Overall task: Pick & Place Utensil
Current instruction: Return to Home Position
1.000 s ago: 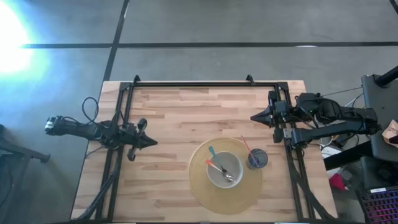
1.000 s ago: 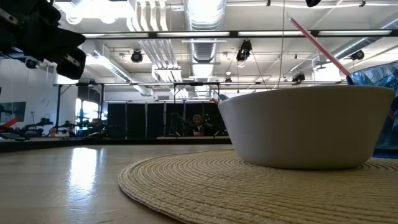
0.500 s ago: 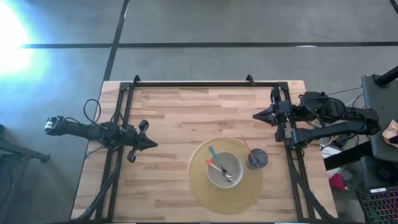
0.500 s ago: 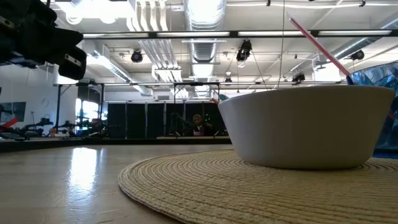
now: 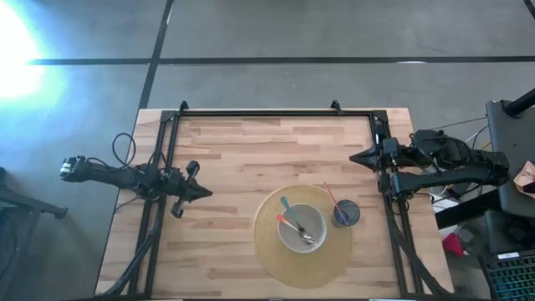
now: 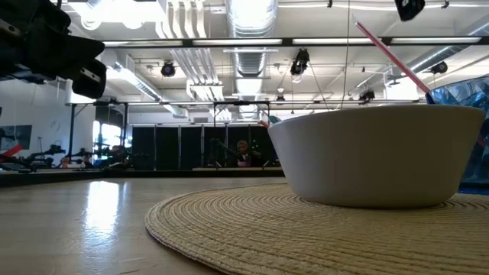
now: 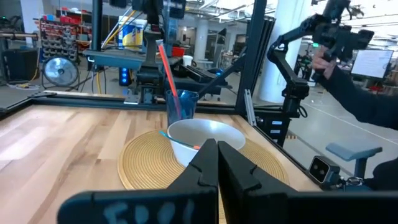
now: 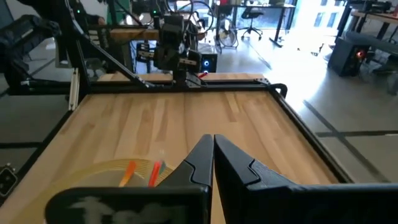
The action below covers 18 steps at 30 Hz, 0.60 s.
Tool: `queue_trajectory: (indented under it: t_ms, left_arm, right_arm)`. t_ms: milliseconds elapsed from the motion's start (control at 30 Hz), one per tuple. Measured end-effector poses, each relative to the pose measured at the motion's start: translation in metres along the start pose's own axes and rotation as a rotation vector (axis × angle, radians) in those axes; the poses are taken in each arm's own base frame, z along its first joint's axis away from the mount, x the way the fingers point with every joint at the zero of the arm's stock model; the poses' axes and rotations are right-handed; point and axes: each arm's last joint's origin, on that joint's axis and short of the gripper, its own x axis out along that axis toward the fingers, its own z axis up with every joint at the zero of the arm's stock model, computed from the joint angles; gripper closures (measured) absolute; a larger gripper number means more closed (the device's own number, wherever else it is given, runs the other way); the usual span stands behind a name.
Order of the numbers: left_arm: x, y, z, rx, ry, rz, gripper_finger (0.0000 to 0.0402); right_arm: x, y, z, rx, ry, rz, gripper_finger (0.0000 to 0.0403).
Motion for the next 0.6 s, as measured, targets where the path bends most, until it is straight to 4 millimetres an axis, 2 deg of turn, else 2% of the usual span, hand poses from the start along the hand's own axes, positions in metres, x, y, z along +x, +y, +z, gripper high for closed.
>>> queue_trajectory:
  t_ms: [267, 600]
  left_arm:
    - [0.000, 0.000, 0.001, -0.001, -0.004, 0.005, 0.0401]
    - [0.000, 0.000, 0.000, 0.003, 0.005, 0.006, 0.0401]
  right_arm:
    - [0.010, 0.000, -0.053, 0.029, -0.107, 0.011, 0.0394]
    - [0.023, 0.004, -0.089, 0.023, -0.255, 0.180, 0.0394]
